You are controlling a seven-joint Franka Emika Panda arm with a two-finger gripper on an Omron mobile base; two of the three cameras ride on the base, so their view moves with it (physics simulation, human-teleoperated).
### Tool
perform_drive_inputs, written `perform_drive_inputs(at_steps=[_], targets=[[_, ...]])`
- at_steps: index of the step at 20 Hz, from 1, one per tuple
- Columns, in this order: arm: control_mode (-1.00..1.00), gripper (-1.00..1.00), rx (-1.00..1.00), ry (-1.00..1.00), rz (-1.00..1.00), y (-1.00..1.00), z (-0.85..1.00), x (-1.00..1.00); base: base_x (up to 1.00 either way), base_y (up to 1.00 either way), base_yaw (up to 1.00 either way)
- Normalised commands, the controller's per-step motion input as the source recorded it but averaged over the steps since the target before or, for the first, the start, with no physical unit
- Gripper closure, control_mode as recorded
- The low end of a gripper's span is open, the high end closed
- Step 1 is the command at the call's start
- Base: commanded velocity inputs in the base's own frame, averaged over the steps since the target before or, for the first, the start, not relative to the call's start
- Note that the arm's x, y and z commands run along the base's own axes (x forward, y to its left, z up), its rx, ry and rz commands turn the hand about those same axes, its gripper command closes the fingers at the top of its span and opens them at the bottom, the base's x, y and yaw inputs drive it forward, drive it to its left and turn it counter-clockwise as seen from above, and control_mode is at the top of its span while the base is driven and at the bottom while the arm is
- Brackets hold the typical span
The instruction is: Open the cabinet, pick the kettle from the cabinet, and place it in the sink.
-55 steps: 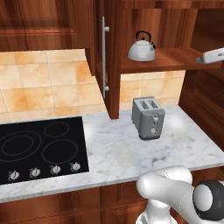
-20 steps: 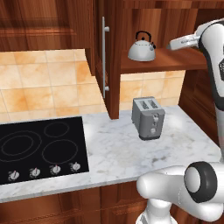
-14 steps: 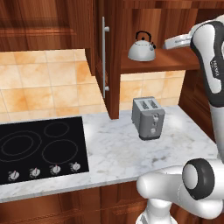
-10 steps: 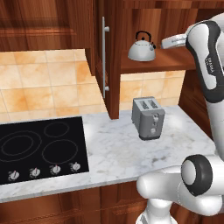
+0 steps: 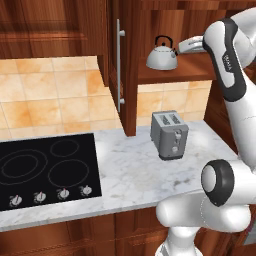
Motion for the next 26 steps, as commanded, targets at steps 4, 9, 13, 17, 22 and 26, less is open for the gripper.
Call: perform_drive_inputs(at_steps=[4, 9, 13, 17, 22, 26], targets=[[-1.0, -1.0, 0.0, 0.02, 0.0, -0.09, -0.04, 0.4, 0.0, 0.0, 0.0], [-1.0, -1.0, 0.0, -0.01, 0.0, -0.12, -0.08, 0.33, 0.0, 0.0, 0.0], [-1.0, -1.0, 0.0, -0.11, 0.0, -0.07, -0.16, 0.22, 0.0, 0.0, 0.0], [-1.0, -1.0, 0.0, -0.12, 0.0, -0.02, -0.09, 0.3, 0.0, 0.0, 0.0], [-1.0, -1.0, 0.0, -0.15, 0.0, 0.0, -0.06, 0.26, 0.0, 0.0, 0.0], [-1.0, -1.0, 0.0, -0.03, 0.0, -0.02, 0.0, 0.31, 0.0, 0.0, 0.0]])
